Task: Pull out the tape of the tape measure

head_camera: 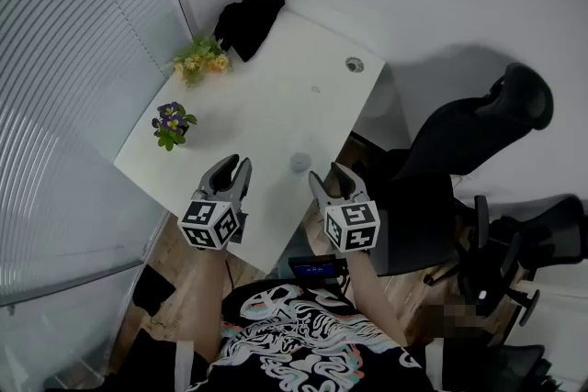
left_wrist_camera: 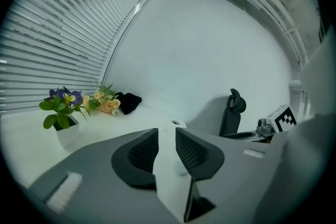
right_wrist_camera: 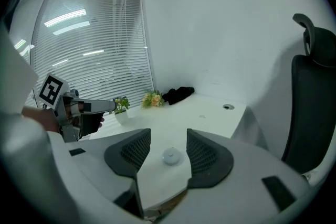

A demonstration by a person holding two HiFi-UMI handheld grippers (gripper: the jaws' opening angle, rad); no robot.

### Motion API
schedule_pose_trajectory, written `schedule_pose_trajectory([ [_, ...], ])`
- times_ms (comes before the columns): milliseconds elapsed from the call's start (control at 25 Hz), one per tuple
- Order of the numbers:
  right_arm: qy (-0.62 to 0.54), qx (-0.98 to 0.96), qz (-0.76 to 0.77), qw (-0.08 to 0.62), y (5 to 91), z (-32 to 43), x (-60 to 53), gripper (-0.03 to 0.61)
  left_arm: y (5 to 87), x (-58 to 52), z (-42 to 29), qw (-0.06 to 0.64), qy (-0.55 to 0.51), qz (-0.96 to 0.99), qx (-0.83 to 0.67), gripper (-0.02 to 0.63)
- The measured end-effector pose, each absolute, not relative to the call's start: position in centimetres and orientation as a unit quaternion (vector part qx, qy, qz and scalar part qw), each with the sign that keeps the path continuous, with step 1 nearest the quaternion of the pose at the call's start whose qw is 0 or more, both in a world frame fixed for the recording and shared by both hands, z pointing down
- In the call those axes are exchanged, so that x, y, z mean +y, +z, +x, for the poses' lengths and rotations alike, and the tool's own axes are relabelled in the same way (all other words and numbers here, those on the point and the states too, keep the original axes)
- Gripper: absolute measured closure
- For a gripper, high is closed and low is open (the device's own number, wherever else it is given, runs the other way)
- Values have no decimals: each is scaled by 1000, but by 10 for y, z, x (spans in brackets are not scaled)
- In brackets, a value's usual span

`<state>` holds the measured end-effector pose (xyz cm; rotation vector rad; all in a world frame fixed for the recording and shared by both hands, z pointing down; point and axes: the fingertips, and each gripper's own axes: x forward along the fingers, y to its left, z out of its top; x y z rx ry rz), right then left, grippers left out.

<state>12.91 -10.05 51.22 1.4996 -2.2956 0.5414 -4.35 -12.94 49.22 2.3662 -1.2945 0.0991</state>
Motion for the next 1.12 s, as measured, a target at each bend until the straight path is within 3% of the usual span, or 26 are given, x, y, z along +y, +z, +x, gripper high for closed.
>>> schedule_pose_trajectory([
  [1120, 221, -815, 455, 282, 618, 99, -132, 333, 572, -140, -43, 276, 101, 837, -461, 511],
])
